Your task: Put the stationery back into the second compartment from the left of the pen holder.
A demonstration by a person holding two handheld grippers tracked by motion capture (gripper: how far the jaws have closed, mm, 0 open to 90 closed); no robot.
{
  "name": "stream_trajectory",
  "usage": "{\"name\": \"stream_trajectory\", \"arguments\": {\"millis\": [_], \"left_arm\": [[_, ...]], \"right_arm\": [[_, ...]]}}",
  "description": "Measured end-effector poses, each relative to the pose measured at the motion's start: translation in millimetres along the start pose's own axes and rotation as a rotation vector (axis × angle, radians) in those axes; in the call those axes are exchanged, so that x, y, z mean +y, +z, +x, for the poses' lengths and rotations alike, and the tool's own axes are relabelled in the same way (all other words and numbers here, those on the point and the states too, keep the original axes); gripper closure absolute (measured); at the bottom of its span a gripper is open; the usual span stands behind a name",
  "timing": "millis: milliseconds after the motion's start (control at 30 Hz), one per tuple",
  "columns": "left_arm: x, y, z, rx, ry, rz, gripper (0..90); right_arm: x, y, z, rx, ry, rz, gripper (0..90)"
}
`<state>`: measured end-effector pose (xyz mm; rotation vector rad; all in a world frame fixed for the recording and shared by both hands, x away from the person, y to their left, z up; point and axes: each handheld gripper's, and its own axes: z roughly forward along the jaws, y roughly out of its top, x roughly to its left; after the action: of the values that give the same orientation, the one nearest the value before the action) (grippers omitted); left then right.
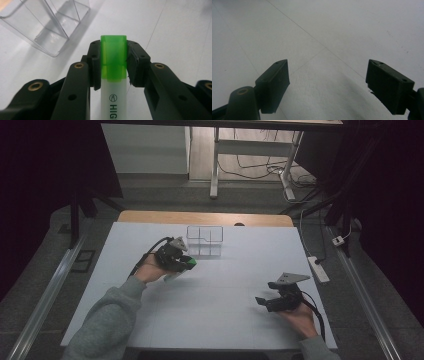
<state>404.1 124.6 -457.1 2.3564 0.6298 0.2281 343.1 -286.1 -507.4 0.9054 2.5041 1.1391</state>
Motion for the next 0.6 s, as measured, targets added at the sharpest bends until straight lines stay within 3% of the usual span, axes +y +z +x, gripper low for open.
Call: {"name": "stream_trajectory", "arguments": {"millis": [600], "left_arm": [[-1.9, -21.2, 4.7, 0.017, -0.062, -0.127, 66.4]], "right_arm": [[0.1, -0.2, 0.0, -0.002, 0.0, -0.002, 18.6]]}}
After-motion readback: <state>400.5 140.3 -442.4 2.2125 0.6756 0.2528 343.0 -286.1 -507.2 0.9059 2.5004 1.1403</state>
